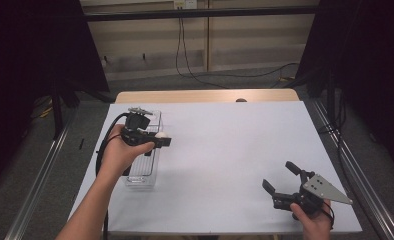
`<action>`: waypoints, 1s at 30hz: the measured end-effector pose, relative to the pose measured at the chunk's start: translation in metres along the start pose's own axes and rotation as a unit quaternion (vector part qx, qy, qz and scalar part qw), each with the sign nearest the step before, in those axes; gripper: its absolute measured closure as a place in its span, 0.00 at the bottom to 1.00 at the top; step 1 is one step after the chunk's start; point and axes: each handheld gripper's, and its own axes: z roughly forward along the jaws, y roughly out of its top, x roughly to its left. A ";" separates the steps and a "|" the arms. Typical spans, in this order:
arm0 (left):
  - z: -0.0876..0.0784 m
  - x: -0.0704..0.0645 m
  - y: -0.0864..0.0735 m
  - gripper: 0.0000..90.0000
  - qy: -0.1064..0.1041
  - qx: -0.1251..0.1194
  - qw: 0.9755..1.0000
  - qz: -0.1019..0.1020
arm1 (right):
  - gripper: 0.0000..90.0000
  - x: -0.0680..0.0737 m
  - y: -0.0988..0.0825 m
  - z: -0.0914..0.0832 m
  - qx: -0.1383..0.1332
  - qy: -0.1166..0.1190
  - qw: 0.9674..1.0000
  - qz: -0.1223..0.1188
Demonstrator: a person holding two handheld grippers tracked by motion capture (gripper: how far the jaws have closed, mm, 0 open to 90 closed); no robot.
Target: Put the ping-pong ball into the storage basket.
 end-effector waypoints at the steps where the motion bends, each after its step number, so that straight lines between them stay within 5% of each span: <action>1: 0.000 0.002 -0.001 0.57 0.000 -0.003 1.000 -0.002 | 0.03 0.000 0.000 0.000 0.000 0.002 1.000 -0.001; 3: 0.001 0.003 -0.002 0.57 0.005 -0.009 1.000 -0.014 | 0.03 0.000 0.000 0.000 0.000 0.000 1.000 0.000; 6: -0.001 0.010 -0.003 0.57 0.009 0.000 1.000 -0.002 | 0.03 0.000 0.000 0.000 0.001 0.001 1.000 0.000; 9: 0.000 0.012 -0.004 0.57 0.014 -0.012 1.000 -0.021 | 0.03 0.000 0.000 -0.001 0.001 0.003 1.000 0.000; 12: 0.000 0.017 -0.005 0.57 0.014 0.001 1.000 -0.007 | 0.03 -0.001 0.000 -0.001 0.001 0.003 1.000 -0.001; 28: 0.006 0.031 -0.012 0.57 0.023 0.000 1.000 -0.021 | 0.03 -0.001 0.001 -0.001 -0.002 0.001 1.000 -0.003; 30: 0.007 0.030 -0.014 0.57 0.029 -0.016 0.999 -0.036 | 0.03 -0.001 0.001 -0.001 -0.003 0.000 1.000 -0.001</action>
